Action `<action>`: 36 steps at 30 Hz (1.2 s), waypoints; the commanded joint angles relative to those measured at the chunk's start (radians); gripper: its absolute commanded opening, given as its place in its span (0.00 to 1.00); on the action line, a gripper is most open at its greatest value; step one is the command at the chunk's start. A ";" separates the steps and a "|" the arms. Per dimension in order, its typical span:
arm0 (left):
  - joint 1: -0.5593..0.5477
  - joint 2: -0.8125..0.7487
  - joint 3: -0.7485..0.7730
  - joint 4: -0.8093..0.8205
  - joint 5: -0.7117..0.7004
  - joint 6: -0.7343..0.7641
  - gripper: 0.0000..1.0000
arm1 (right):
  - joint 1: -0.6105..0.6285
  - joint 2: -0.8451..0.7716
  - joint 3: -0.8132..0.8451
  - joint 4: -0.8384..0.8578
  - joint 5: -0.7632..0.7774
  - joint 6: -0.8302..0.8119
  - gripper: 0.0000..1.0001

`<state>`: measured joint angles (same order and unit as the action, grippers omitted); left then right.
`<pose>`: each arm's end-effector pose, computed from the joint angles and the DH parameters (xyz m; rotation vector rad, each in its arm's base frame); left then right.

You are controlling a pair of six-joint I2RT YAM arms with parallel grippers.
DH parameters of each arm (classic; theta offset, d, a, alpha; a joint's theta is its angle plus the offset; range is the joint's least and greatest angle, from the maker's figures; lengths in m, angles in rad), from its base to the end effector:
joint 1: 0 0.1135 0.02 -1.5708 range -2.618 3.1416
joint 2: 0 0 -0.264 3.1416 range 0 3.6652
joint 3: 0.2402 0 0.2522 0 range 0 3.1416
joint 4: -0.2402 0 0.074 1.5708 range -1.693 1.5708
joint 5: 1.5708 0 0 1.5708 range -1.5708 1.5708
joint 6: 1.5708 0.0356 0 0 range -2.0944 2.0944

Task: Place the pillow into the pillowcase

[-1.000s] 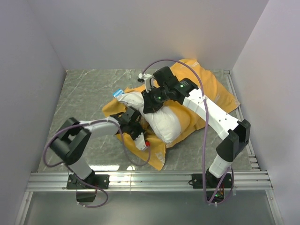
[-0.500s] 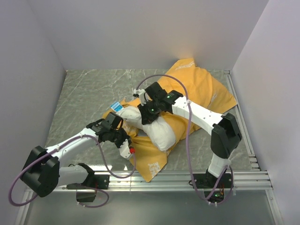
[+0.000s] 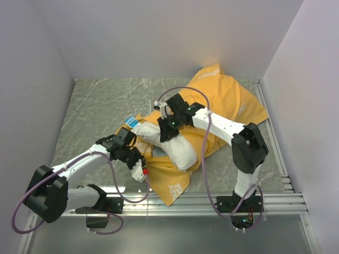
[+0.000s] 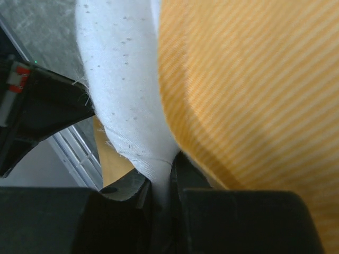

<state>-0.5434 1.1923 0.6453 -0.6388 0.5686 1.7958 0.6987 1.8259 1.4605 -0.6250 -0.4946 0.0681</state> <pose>0.1629 -0.1208 0.1863 2.3461 0.8412 -0.3049 0.2913 0.2668 0.2494 -1.0080 2.4484 0.9131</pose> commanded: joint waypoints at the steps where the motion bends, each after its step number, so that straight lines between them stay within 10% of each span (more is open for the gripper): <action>1: 0.003 0.021 0.048 -0.079 0.089 -0.004 0.02 | 0.002 0.079 -0.061 0.041 -0.036 0.038 0.00; 16: -0.001 0.095 0.152 -0.004 0.152 -0.130 0.63 | 0.008 0.165 -0.029 0.021 -0.137 0.061 0.00; 29: -0.133 0.458 0.356 -0.070 0.042 -0.259 0.60 | 0.008 0.131 -0.038 0.028 -0.164 0.090 0.00; 36: -0.188 0.511 0.421 -0.223 0.030 -0.266 0.22 | -0.010 0.122 -0.058 0.071 -0.128 0.139 0.00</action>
<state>-0.7029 1.7164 1.0409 -0.7616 0.5861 1.5345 0.6952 1.9362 1.4353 -0.5617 -0.6338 0.1707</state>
